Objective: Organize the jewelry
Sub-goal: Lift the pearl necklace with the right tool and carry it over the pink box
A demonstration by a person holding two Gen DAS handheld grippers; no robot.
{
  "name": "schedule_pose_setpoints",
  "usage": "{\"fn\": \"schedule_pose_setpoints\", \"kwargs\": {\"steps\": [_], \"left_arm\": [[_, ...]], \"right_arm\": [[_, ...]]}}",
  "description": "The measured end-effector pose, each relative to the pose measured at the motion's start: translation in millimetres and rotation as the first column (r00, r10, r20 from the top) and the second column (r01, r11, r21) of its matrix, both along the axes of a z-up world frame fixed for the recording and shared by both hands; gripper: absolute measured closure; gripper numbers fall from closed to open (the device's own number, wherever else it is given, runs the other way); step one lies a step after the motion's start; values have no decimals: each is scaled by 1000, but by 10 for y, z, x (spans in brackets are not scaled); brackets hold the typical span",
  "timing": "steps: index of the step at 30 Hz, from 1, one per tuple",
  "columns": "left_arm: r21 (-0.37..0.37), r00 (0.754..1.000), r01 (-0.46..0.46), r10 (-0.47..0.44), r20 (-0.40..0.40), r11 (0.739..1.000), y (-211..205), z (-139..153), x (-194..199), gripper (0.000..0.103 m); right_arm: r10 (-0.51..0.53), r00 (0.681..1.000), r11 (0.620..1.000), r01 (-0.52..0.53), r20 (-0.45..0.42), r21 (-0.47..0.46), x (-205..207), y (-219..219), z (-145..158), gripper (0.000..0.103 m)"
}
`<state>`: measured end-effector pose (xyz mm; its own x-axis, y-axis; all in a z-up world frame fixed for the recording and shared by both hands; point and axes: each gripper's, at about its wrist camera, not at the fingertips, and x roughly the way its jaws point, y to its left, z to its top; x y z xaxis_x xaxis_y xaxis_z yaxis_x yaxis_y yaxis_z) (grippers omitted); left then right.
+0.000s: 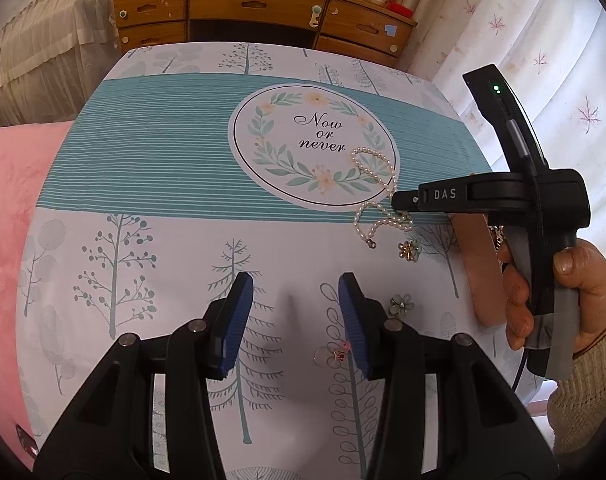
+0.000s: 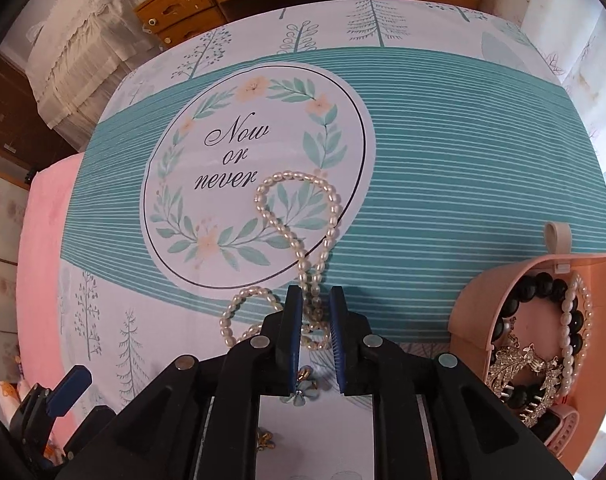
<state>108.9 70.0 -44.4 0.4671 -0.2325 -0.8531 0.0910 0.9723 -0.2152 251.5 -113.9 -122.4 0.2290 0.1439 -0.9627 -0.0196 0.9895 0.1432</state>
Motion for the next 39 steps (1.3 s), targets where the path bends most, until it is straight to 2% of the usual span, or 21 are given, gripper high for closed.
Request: {"fn": "schedule_pose_setpoints", "kwargs": {"steps": [6,12,14,15,17,21,25,31,39], "left_arm": [[-1,1000,1,-1,-1,1000,-4,1,-2,62],[-8,1000,-2,2,1,1000,-2,-1,-5,62],[-8,1000,-3,3,1,1000,8,-4,-13,62],[-9,1000,-4,4,1,1000,18,-4,-18,62],[-12,1000,-8,8,0,1000,43,-8,-24,62],[-15,1000,-17,17,0,1000,91,-16,-39,62],[-17,1000,-20,20,0,1000,116,-13,-51,62],[-17,1000,-16,17,11,1000,111,44,-73,62],[-3,999,10,-10,34,1000,23,190,-126,62]], "right_arm": [[76,997,992,-77,-6,-102,2,208,-12,86],[163,987,966,-159,3,-201,-65,363,-8,85],[163,987,965,-158,4,-208,-66,365,0,89],[159,987,963,-154,3,-221,-63,359,10,97],[150,989,969,-145,7,-200,-57,317,25,99],[72,997,997,-71,20,-43,-87,48,85,99],[27,997,998,-30,68,48,-165,-157,281,99],[-1,981,985,-33,196,171,-332,-315,838,99],[-68,916,963,-43,396,266,-773,-611,1794,99]]}}
